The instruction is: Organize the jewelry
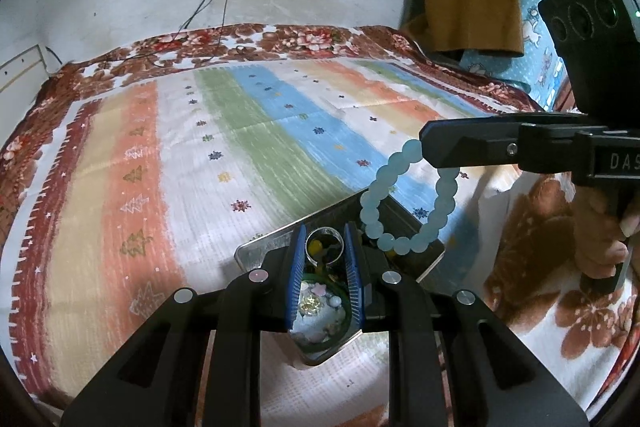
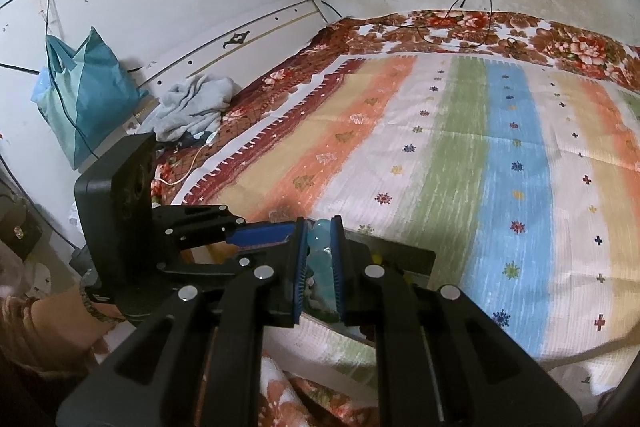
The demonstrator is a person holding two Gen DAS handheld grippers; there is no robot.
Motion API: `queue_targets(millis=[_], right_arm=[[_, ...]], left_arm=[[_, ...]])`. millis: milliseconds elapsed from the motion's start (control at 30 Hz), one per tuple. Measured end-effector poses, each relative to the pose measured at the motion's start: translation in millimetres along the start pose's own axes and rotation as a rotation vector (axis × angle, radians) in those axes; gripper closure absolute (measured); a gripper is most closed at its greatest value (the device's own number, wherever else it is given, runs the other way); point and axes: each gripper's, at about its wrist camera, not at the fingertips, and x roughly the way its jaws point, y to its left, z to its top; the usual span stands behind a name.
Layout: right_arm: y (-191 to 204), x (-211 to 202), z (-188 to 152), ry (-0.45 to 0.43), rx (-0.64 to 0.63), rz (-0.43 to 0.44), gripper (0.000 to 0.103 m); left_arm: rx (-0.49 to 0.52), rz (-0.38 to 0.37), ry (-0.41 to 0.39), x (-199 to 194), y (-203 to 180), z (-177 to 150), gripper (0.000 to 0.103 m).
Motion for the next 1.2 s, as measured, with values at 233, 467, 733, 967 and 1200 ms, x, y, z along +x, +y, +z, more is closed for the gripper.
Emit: queue_targets(millis=[233, 467, 733, 967, 1200], right_arm=[[-3, 2, -3, 0.007, 0.012, -0.013, 0.089], [-20, -13, -4, -0.058, 0.090, -0.055, 0.054], [-16, -25, -15, -0.074, 0.105, -0.057, 0.027], [-6, -36, -27, -0.108, 0.098, -0.115, 0.009], [8, -44, -42, -0.129, 0.090, -0.182, 0.005]], left_arm=[[0.003, 0.007, 0.023, 6, 1, -1, 0.081], [0.000, 0.025, 0.023, 2, 5, -3, 0.052], [-0.020, 0.042, 0.012, -9, 8, -7, 0.034], [-0.039, 0.096, -0.016, -21, 8, -13, 0.019], [-0.036, 0.112, -0.038, -30, 2, -20, 0.006]])
